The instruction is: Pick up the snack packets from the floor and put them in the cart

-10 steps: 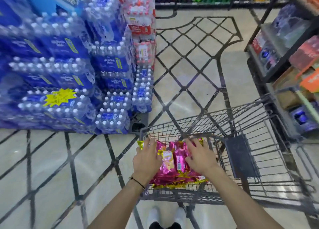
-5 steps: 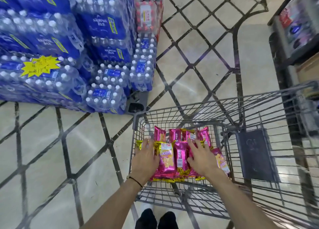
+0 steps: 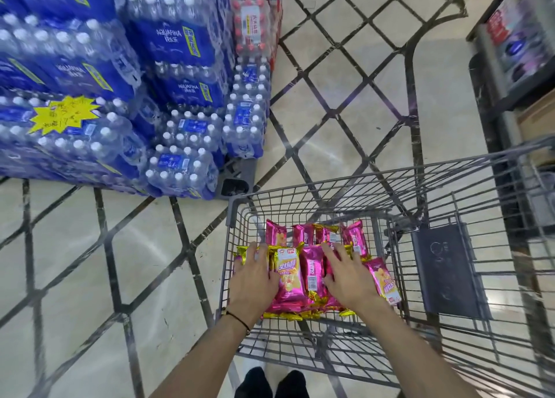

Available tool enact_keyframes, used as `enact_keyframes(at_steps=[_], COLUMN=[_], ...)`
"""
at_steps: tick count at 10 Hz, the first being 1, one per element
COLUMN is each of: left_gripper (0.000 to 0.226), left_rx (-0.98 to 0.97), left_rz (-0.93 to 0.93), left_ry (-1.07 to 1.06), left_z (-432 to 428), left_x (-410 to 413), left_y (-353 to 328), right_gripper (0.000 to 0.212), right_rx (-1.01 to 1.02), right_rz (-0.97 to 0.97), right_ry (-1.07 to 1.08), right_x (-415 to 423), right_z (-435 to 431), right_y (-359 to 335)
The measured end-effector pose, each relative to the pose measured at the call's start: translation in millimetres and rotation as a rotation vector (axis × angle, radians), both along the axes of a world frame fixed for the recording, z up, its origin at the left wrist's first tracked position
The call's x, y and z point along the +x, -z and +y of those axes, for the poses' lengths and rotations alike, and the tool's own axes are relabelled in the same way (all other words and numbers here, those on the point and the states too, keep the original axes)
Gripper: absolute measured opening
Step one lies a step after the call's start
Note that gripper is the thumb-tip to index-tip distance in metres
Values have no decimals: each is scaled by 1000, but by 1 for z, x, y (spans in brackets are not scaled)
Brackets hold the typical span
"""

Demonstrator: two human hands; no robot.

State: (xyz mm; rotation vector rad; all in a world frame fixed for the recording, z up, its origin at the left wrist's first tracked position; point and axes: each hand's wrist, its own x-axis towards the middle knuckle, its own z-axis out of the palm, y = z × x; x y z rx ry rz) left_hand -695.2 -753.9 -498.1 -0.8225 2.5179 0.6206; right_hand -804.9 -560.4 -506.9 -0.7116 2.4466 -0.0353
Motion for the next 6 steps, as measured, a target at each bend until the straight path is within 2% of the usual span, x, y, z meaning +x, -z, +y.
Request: enact_keyframes(at_steps=[2, 6], left_gripper=[67, 62], left_rx=[52, -19], left_rz=[12, 53], left_ry=[-7, 73], left_z=[2, -3], left_x=[0, 0], left_y=[-12, -98], right_gripper=[73, 60], right_rx=[-41, -134], right_rz=[-42, 106], right_ry=[58, 85], right_x=[1, -10], right_z=[3, 7], right_y=[-17, -99])
